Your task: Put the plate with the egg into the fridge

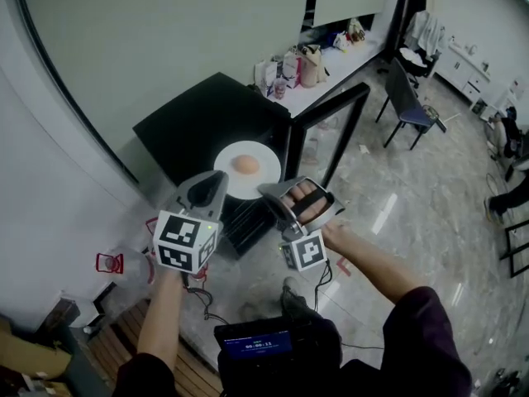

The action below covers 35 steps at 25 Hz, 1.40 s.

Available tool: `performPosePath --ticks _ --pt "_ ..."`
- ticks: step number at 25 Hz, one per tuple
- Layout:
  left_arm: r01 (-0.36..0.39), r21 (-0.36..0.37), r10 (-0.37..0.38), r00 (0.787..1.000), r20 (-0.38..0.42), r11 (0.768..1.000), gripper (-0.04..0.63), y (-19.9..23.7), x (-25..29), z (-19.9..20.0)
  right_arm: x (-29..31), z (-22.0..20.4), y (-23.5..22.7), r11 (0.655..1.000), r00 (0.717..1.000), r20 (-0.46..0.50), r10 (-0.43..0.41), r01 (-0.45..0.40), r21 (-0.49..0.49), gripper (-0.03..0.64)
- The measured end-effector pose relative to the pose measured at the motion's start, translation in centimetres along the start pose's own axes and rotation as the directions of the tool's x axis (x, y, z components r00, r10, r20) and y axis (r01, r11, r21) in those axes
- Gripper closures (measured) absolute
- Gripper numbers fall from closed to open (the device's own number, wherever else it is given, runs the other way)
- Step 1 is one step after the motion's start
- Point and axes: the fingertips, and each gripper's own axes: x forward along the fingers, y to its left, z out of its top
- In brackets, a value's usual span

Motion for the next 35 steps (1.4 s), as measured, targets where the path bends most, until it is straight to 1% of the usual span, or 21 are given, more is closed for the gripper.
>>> performPosePath --ticks 3,6,11,14,17,20,24,27,29,33,35 --pt "0.038 -0.008 -0.037 0.999 0.015 0.999 0.577 -1.8 -0.4 -0.5 -1.4 -0.1 1.3 1.000 1.000 -0.020 0.009 -0.009 0.000 0.598" --pt "0.059 -0.029 -0.059 0.998 0.007 0.998 0.577 -3.4 -0.4 -2.1 -2.4 -0.8 3.3 0.999 0.999 -0.033 0.032 -0.032 0.008 0.598" --pt "0.056 -0.100 -0.059 0.998 -0.031 0.993 0.584 -5.5 0.8 -5.7 -3.6 -3.3 7.7 0.996 0.996 -0.043 0.083 -0.082 0.039 0.598" --pt "0.039 -0.130 -0.048 0.997 -0.065 0.991 0.586 -6.7 2.0 -8.4 -3.9 -4.7 10.6 0.993 0.993 -0.020 0.114 -0.113 0.032 0.598" --pt "-0.004 -0.165 -0.013 0.995 -0.099 0.986 0.586 -7.4 3.4 -10.6 -3.5 -5.9 12.6 0.991 0.991 0.014 0.130 -0.130 0.014 0.598" --pt "-0.065 -0.202 0.045 0.994 -0.099 0.977 0.586 -7.5 4.3 -12.4 -2.5 -6.8 14.3 0.991 0.989 0.057 0.135 -0.136 0.003 0.598" --pt "-0.162 -0.221 0.137 0.983 -0.123 0.962 0.586 -6.7 5.3 -15.4 0.0 -7.4 17.5 0.987 0.982 0.103 0.160 -0.159 -0.019 0.598" --pt "-0.214 -0.228 0.189 0.974 -0.124 0.950 0.586 -5.8 6.1 -18.0 2.5 -7.5 19.7 0.989 0.980 0.129 0.149 -0.145 -0.042 0.598" --pt "-0.244 -0.241 0.217 0.967 -0.133 0.939 0.586 -5.2 6.2 -20.1 4.1 -7.2 21.3 0.989 0.980 0.138 0.144 -0.140 -0.042 0.598" --pt "-0.285 -0.271 0.248 0.955 -0.161 0.919 0.586 -4.5 6.6 -24.2 7.3 -6.6 25.0 0.987 0.975 0.152 0.160 -0.153 -0.055 0.598" --pt "-0.306 -0.286 0.267 0.949 -0.169 0.908 0.586 -3.8 6.7 -26.4 9.4 -6.0 26.6 0.987 0.975 0.160 0.153 -0.144 -0.067 0.598"
